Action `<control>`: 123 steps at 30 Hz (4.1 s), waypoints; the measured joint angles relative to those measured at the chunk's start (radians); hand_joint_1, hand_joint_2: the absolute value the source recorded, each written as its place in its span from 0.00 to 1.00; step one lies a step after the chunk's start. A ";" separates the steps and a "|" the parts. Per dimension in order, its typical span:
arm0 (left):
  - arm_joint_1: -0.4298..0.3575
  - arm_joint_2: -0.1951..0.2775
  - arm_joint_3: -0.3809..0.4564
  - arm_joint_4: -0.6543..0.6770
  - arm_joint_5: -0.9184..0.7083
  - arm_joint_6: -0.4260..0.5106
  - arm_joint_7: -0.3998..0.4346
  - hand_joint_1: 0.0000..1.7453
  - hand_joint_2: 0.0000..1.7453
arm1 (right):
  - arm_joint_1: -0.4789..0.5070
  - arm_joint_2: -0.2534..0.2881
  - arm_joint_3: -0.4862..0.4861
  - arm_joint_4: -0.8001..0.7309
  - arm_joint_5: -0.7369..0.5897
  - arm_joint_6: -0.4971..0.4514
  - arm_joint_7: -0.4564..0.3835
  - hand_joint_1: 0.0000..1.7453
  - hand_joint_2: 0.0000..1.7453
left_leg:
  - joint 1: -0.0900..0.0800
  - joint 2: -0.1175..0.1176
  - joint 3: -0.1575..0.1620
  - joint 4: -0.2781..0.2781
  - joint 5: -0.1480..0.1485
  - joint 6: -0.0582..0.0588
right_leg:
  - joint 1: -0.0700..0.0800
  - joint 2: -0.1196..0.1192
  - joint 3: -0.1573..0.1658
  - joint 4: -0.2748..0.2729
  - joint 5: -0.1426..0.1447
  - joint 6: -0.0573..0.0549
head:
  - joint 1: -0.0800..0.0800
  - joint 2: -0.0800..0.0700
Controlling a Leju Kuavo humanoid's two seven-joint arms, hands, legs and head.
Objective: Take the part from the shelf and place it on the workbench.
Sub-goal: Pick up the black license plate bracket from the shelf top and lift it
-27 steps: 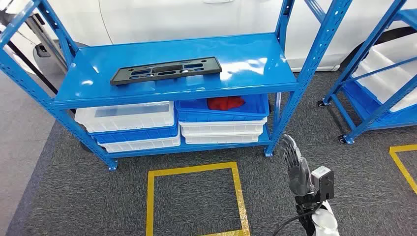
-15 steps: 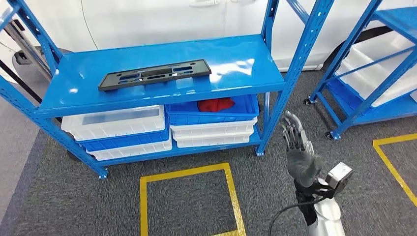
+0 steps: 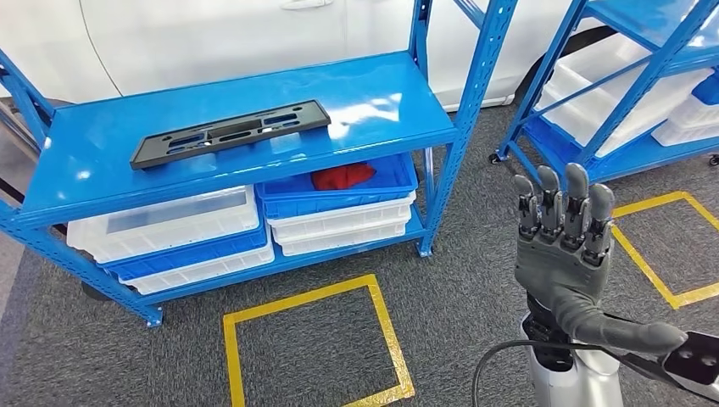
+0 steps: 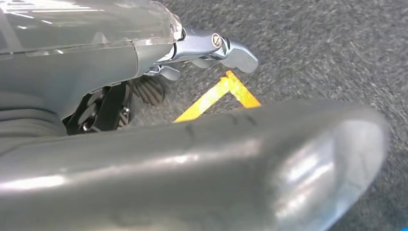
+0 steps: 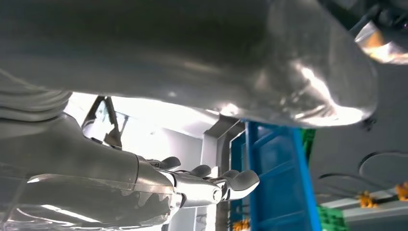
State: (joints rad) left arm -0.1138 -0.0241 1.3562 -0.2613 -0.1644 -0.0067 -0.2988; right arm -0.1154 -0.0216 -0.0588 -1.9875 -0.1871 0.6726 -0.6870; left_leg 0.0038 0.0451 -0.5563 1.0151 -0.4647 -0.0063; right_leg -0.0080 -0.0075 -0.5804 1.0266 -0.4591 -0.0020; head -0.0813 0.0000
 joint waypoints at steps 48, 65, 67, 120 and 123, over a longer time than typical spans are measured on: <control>0.005 -0.024 0.015 0.017 0.000 -0.031 -0.030 0.00 0.00 | -0.028 -0.120 0.423 0.320 0.168 -0.205 0.090 0.00 0.00 | 0.005 -0.038 0.001 -0.011 0.006 0.028 | -0.004 0.019 0.036 0.031 -0.045 0.022 | 0.000 0.000; 0.002 -0.042 0.016 0.021 0.000 -0.024 -0.029 0.00 0.00 | -0.053 -0.142 0.479 0.362 0.156 -0.180 0.071 0.00 0.00 | 0.001 -0.041 0.035 0.147 -0.088 0.001 | 0.011 0.012 -0.027 -0.038 0.055 -0.031 | 0.001 0.000; 0.004 -0.042 0.016 0.021 0.000 -0.022 -0.029 0.00 0.00 | -0.054 -0.142 0.482 0.366 0.156 -0.180 0.070 0.00 0.00 | 0.003 -0.041 -0.046 0.247 -0.144 -0.005 | 0.011 0.014 -0.004 -0.039 0.034 -0.032 | 0.001 0.000; 0.024 -0.064 -0.008 0.025 0.000 0.054 0.059 0.00 0.00 | -0.341 -0.033 0.836 0.753 0.408 -0.541 0.257 0.00 1.00 | 0.004 -0.048 -0.008 -0.010 0.015 0.014 | 0.001 0.013 -0.016 -0.004 0.018 0.007 | 0.001 0.000; 0.024 -0.064 -0.008 0.025 0.000 0.056 0.057 0.00 0.00 | -0.359 -0.005 0.859 0.797 0.514 -0.654 0.281 0.00 1.00 | 0.006 -0.048 -0.009 -0.009 0.012 -0.004 | 0.002 0.015 -0.014 -0.015 0.018 -0.008 | 0.001 0.000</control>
State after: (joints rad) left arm -0.0900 -0.0881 1.3478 -0.2365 -0.1644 0.0490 -0.2420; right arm -0.4744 -0.0270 0.7997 -1.1908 0.3272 0.0183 -0.4057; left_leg 0.0095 -0.0031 -0.5653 1.0063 -0.4532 -0.0103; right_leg -0.0058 0.0076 -0.5943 1.0118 -0.4412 -0.0096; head -0.0800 0.0000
